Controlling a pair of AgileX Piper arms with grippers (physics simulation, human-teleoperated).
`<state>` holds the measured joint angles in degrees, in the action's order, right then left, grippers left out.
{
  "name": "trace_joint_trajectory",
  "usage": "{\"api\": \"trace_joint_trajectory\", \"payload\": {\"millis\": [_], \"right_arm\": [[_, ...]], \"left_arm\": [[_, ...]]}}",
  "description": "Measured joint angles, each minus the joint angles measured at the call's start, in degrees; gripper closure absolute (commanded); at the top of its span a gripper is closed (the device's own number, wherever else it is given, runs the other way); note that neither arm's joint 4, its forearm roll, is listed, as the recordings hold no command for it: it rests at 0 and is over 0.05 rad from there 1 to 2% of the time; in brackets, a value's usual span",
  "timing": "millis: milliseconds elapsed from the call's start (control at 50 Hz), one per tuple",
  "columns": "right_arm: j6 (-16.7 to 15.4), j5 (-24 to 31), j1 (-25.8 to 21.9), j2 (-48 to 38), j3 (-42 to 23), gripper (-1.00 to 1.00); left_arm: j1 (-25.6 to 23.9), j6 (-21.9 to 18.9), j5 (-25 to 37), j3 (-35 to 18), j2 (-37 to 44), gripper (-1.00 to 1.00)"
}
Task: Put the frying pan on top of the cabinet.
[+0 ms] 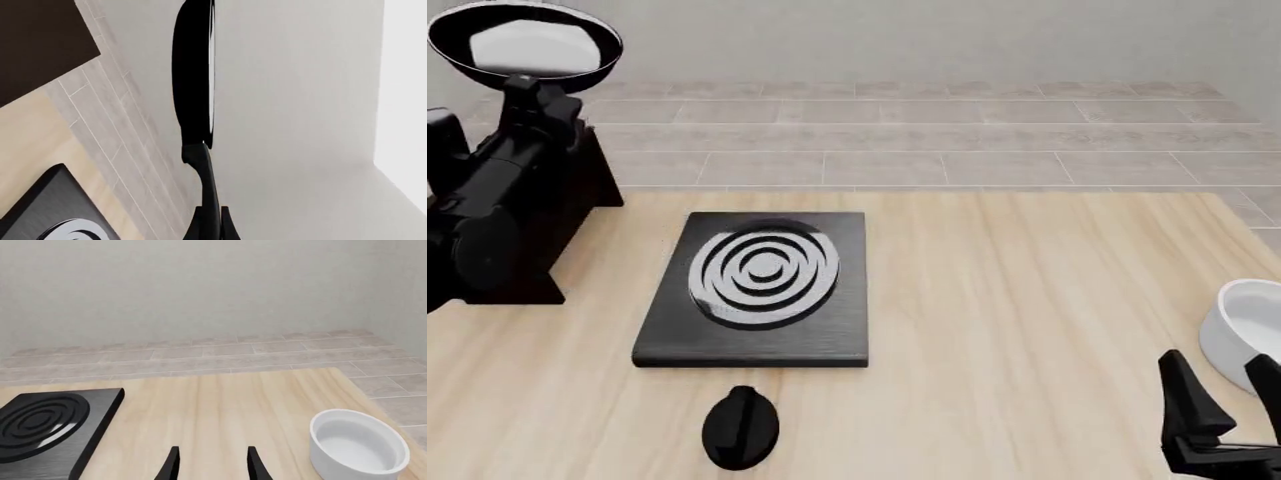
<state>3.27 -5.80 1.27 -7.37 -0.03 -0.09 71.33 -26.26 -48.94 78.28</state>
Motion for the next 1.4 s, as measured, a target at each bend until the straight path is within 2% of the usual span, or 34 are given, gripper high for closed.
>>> {"api": "trace_joint_trajectory", "payload": {"millis": [700, 1400], "right_arm": [[0.15, -0.02, 0.04, -0.06, 0.0, -1.0], [-0.02, 2.52, -0.04, 2.22, 0.0, -1.0]], "left_arm": [[4.64, 4.85, -3.45, 3.12, 3.04, 1.0], [9.61, 6.95, -4.89, 5.49, 4.98, 1.0]]}}
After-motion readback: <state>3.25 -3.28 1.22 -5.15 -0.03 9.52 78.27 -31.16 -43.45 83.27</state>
